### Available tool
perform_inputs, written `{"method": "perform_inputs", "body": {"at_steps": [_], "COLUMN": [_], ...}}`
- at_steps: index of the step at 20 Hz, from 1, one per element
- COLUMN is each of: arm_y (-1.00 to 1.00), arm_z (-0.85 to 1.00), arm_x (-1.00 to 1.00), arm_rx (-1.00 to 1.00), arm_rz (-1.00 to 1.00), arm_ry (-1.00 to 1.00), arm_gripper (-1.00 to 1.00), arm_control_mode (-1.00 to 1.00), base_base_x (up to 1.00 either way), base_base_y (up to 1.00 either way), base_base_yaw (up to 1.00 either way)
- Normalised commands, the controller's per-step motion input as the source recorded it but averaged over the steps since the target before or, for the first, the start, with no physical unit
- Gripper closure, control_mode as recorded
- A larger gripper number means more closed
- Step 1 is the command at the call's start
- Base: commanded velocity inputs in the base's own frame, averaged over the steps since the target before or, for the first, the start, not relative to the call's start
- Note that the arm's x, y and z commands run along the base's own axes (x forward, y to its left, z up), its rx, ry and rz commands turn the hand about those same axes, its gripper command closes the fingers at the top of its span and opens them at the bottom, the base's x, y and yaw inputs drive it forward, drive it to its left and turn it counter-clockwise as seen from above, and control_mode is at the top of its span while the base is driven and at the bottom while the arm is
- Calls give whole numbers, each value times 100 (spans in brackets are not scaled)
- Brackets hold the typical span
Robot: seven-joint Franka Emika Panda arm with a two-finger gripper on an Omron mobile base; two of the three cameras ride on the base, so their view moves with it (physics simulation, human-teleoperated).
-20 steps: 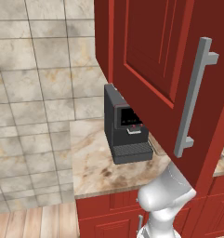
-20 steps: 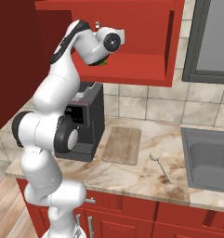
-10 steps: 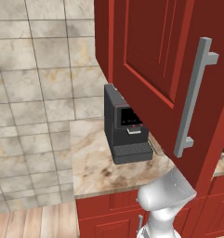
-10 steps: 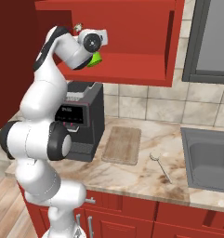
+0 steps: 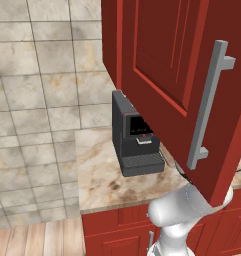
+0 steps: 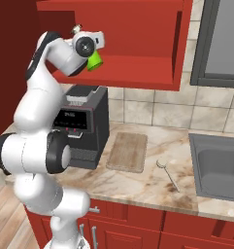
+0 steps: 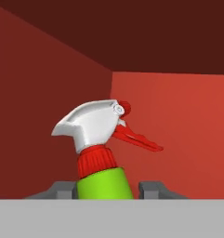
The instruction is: Grab the spray bottle from the cabinet, then place it next to the cutting board for sanitizing. Then grab the dish brush from the countertop next to the sink and place it next to the cutting board.
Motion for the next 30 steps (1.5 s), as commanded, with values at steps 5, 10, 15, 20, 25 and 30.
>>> {"method": "perform_inputs", "body": {"at_steps": [5, 10, 15, 20, 25, 30], "arm_y": [-9, 0, 0, 0, 0, -33], "arm_z": [2, 8, 0, 0, 0, 0], "arm_x": [-57, -77, -93, -100, -100, -100], "arm_rx": [0, 0, -2, -7, -5, -1], "arm_rz": [0, 0, 0, 0, 0, 0], "arm_ry": [-7, -5, 0, 0, -4, -10], "arm_gripper": [100, 100, 100, 100, 100, 100], "arm_control_mode": [-100, -100, -100, -100, -100, -100], "base_base_x": [0, 0, 0, 0, 0, 0], "base_base_y": [0, 0, 0, 0, 0, 0], "base_base_yaw": [0, 0, 0, 0, 0, 0]}}
